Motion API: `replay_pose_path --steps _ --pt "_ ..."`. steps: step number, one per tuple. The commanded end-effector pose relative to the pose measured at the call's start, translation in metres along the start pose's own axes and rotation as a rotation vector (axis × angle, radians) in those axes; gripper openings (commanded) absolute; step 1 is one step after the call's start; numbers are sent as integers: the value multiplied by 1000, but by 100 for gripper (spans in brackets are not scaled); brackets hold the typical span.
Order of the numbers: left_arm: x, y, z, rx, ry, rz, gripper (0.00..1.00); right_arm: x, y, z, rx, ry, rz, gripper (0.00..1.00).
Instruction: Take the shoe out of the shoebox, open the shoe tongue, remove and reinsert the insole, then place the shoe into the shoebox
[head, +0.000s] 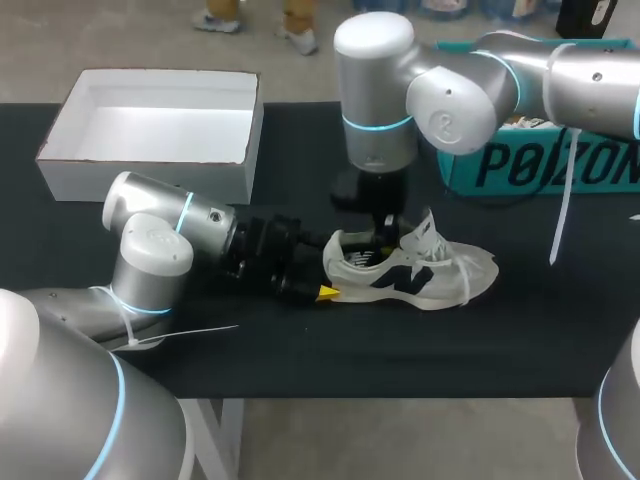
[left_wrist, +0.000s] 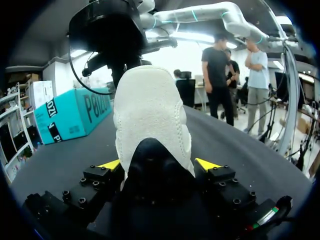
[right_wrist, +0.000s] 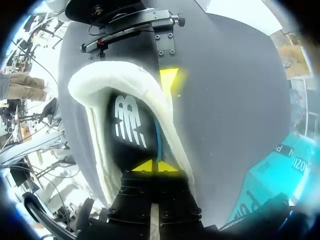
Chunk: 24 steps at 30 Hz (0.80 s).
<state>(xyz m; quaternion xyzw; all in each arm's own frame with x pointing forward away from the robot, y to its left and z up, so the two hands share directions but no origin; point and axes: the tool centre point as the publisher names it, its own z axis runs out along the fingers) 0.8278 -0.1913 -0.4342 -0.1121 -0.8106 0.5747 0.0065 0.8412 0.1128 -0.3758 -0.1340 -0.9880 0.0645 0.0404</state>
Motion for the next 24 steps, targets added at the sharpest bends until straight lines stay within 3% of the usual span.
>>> replay_pose_path --steps 1,19,24 --pt "0 2 3 -2 0 0 0 -2 -7 -12 -8 -11 6 0" --pt "0 2 3 -2 0 0 0 -11 -50 -26 -70 -27 97 0" --pt "0 2 3 -2 0 0 0 -10 -50 -32 -104 -27 94 0"
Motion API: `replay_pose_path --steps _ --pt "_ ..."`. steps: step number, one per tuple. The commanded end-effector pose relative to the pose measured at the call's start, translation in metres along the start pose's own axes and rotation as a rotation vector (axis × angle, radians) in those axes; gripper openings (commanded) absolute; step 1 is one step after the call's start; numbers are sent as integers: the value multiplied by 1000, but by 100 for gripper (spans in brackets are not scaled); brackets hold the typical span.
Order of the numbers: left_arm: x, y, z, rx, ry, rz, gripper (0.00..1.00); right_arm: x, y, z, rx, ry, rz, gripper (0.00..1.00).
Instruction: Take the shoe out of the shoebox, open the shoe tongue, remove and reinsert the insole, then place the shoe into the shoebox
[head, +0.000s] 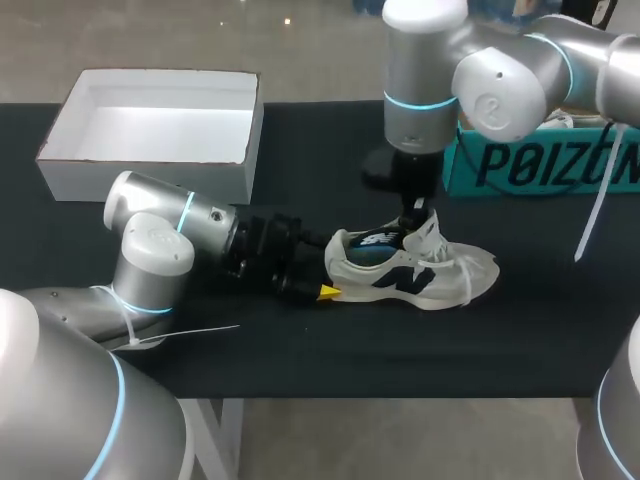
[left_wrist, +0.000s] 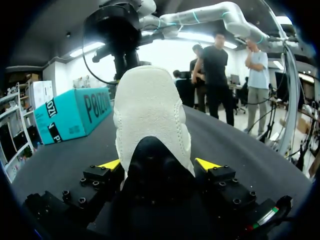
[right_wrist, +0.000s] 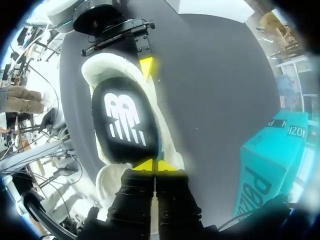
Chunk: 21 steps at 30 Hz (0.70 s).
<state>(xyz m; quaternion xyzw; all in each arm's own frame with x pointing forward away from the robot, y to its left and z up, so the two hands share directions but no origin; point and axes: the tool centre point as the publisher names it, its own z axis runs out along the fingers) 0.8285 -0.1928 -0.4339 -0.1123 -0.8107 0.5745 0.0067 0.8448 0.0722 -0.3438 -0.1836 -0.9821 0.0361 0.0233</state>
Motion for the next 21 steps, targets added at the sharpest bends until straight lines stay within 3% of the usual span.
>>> replay_pose_path --steps 1,8,17,21 --pt "1 2 2 -2 -1 0 0 1 -5 -7 -49 -6 -8 0" --pt "1 2 2 -2 -1 0 0 6 19 -18 -110 -11 -43 0" --pt "1 2 2 -2 -1 0 0 13 60 -5 -114 19 -101 0" --pt "1 2 2 -2 -1 0 0 11 73 -14 -142 22 -108 0"
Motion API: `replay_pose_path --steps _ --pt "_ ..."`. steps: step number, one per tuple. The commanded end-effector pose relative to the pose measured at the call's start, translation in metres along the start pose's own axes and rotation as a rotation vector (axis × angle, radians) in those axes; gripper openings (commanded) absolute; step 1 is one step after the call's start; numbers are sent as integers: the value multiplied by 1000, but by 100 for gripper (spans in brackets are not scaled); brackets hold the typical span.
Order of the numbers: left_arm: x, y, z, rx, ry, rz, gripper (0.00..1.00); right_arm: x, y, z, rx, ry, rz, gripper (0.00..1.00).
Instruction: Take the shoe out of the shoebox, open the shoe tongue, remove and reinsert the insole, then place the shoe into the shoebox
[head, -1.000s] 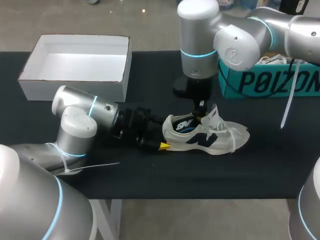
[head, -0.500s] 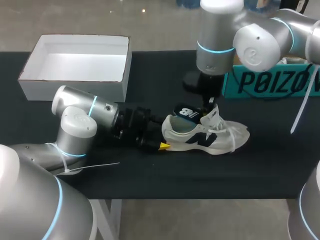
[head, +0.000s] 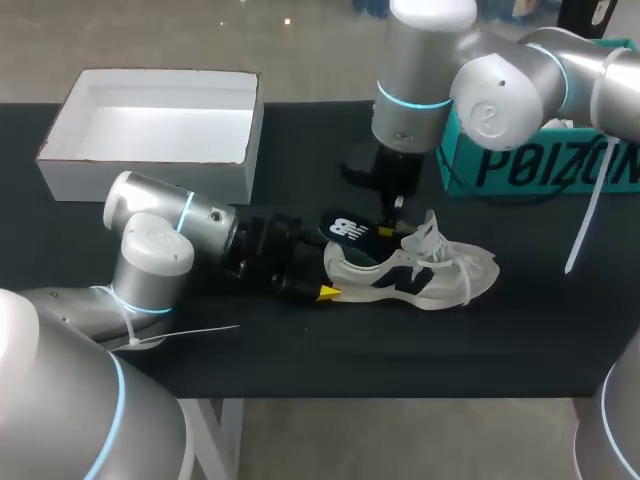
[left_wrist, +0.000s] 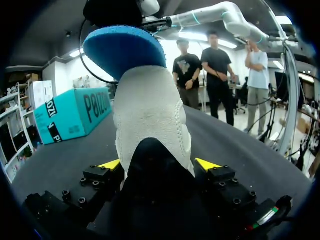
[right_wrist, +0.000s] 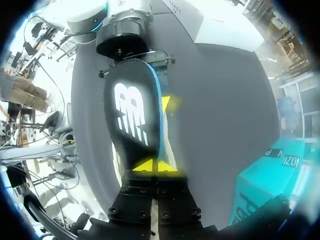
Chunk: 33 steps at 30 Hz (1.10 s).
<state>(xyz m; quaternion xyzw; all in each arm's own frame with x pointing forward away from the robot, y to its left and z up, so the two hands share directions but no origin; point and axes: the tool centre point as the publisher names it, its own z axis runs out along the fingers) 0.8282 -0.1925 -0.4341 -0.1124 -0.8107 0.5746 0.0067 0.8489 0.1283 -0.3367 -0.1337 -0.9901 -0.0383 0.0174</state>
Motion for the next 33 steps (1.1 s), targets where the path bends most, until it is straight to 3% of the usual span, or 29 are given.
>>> replay_pose_path --steps 1,8,14,26,33 --pt "1 2 2 -2 -1 0 0 -8 22 -4 -7 7 -4 0" --pt "1 2 2 -2 -1 0 0 -14 40 -44 -72 -42 4 0" --pt "1 2 2 -2 -1 0 0 -19 40 -76 -120 -86 26 0" --pt "1 2 2 -2 -1 0 0 -21 31 -88 -153 -101 100 0" --pt "1 2 2 -2 -1 0 0 -27 46 -145 -223 -155 144 0"
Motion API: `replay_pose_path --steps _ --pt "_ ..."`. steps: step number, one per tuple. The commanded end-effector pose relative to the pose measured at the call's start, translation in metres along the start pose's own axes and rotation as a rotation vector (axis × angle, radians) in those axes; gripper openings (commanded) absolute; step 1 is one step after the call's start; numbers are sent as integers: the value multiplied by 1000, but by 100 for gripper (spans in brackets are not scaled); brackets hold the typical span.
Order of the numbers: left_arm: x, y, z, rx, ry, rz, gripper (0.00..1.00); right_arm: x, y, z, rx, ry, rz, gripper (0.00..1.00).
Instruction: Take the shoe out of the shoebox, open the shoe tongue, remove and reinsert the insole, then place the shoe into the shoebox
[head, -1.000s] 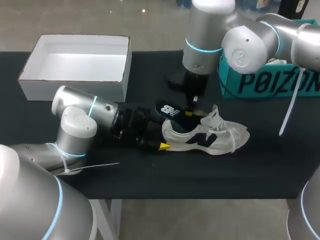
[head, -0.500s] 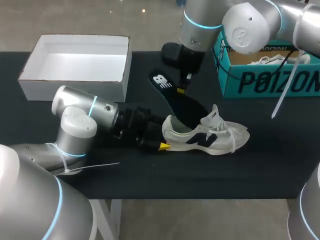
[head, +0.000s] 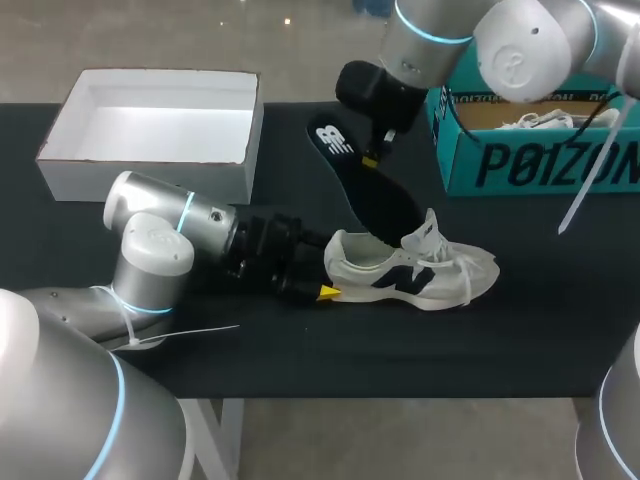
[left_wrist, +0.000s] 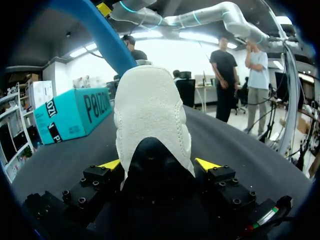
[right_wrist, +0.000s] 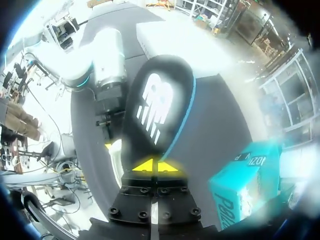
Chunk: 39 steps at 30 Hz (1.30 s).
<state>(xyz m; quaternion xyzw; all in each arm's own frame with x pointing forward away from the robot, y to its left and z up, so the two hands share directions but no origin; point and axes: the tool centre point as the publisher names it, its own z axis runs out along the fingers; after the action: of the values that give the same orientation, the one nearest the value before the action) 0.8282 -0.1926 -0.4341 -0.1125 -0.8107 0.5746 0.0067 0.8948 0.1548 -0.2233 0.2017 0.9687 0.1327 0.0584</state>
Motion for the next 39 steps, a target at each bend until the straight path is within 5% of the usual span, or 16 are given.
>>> replay_pose_path --steps 1,11,39 --pt "1 2 2 -2 -1 0 0 0 12 -46 -27 -43 16 0" --pt "1 2 2 -2 -1 0 0 -3 20 -139 -125 -114 146 0" --pt "1 2 2 -2 -1 0 0 -3 20 -139 -125 -114 146 0"
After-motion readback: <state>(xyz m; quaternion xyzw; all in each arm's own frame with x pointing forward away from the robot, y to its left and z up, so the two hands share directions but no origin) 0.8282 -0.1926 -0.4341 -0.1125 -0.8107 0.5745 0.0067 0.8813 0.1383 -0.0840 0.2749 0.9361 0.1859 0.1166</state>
